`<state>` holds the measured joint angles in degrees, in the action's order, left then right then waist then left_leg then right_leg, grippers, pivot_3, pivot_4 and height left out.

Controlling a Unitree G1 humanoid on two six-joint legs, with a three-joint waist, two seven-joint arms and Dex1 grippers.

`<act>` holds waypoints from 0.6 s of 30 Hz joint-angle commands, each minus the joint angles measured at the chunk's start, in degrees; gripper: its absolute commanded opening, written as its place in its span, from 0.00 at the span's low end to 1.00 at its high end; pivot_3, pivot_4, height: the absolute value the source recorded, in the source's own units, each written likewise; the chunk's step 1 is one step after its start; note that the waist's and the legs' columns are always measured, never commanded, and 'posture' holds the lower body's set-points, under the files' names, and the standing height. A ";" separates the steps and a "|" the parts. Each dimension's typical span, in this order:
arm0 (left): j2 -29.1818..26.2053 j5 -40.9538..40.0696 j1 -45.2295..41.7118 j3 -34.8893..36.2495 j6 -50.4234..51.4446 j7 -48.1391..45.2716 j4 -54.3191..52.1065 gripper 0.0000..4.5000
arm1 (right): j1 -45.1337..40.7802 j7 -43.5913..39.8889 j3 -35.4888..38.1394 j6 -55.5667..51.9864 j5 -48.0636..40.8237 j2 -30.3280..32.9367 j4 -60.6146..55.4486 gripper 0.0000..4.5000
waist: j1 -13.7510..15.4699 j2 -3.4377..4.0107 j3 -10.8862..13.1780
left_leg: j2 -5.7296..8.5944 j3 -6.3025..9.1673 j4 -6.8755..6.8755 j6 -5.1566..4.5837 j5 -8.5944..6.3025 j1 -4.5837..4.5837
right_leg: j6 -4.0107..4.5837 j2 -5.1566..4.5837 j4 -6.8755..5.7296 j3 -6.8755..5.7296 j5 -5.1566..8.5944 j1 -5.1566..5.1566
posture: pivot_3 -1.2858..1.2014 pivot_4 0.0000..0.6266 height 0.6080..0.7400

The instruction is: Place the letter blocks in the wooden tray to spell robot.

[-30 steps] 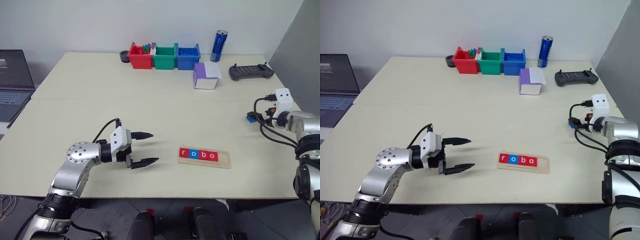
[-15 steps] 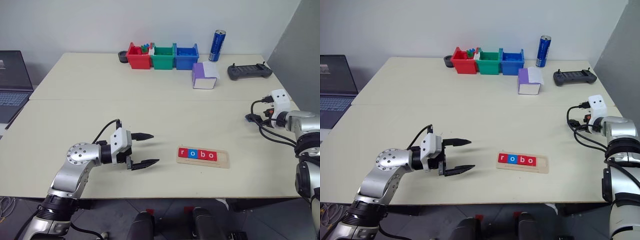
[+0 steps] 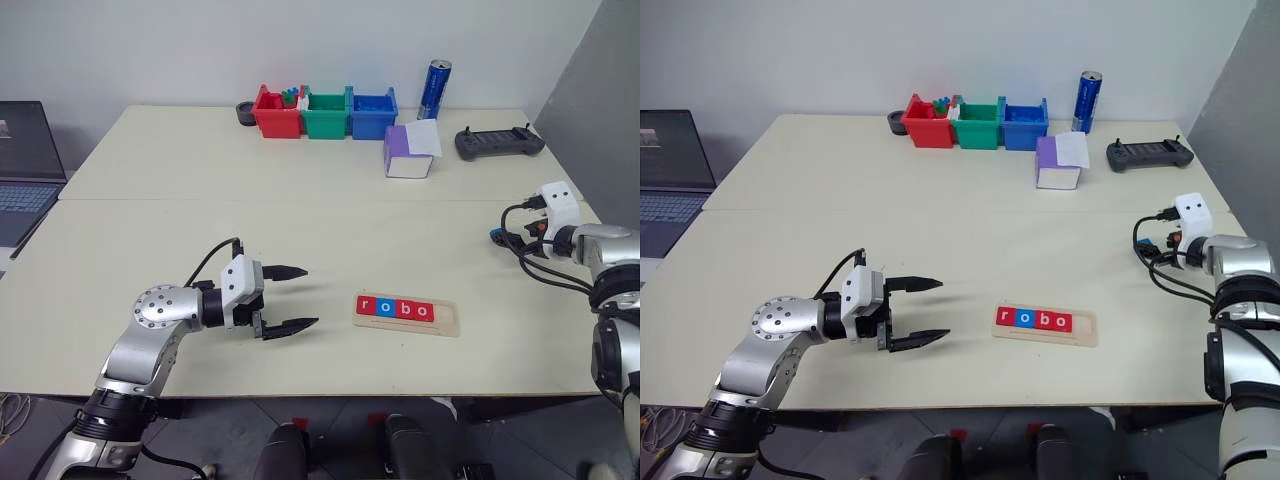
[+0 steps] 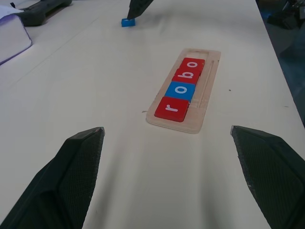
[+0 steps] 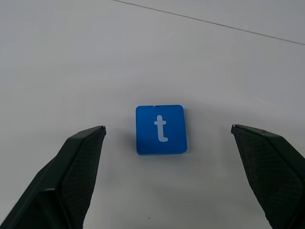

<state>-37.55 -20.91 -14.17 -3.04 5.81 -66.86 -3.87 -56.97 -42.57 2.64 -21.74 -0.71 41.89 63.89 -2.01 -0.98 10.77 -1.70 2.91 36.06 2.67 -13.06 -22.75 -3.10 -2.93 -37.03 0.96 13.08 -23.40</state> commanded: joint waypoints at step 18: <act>-1.30 -0.26 0.59 1.44 -0.37 0.71 -2.31 1.00 | -1.67 -0.19 -0.31 5.54 1.30 -2.01 4.45 1.00 | -0.22 0.00 0.00 | 0.00 0.00 0.00 0.00 0.00 0.01 | 0.00 0.00 -0.02 0.01 0.00 0.00 | 0.52 0.24 1.00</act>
<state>-38.13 -20.92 -13.83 -3.02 5.82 -66.65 -3.96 -57.25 -43.22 2.02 -17.17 0.52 39.33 68.09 -2.24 -0.98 10.77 -1.70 2.91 36.06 2.67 -13.06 -22.74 -3.09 -2.93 -37.05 0.96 13.08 -23.40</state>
